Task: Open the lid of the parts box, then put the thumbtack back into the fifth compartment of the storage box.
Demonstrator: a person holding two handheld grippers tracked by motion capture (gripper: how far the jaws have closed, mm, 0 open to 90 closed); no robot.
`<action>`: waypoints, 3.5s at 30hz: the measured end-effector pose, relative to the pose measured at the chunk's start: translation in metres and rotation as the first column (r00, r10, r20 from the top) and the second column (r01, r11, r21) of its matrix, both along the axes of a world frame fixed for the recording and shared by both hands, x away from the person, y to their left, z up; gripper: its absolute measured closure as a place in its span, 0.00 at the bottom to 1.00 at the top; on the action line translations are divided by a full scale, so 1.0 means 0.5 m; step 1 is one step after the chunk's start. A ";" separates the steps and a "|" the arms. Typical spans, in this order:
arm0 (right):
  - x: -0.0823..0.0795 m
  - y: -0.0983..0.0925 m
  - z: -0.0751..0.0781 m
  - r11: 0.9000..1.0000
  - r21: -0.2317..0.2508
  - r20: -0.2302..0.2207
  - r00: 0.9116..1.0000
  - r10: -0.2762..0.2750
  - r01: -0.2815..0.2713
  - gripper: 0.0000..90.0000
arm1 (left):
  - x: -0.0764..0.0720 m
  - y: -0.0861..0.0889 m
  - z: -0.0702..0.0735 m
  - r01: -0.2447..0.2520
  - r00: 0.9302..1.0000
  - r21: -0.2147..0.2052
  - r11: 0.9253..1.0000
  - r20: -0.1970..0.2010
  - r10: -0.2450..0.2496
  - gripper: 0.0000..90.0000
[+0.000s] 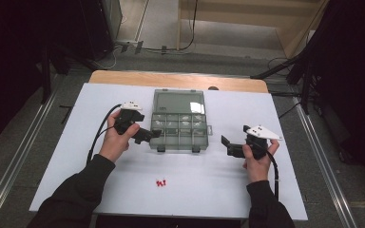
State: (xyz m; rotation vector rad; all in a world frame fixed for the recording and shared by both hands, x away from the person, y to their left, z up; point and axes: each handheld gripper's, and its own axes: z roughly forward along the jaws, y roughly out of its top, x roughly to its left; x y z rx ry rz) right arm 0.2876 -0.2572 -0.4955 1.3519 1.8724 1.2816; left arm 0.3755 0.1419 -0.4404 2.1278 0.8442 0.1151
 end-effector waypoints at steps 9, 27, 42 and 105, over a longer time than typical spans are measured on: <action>-0.065 -0.027 0.001 1.000 0.003 0.010 1.000 -0.004 0.004 0.00 | -0.034 -0.005 0.008 0.033 0.999 0.024 0.999 0.020 -0.033 0.00; -0.160 -0.067 -0.007 0.999 -0.024 0.011 0.999 -0.040 0.040 0.05 | -0.087 -0.006 0.006 0.066 0.998 0.072 0.995 0.013 -0.067 0.00; -0.187 -0.073 -0.020 0.998 -0.043 0.015 0.999 -0.051 0.051 0.08 | -0.159 -0.014 -0.039 0.083 0.996 0.141 0.987 -0.042 -0.078 0.00; -0.202 -0.075 -0.031 0.998 -0.044 0.037 0.998 -0.049 0.051 0.11 | -0.264 -0.034 -0.088 0.007 0.984 0.163 0.987 -0.178 0.022 0.75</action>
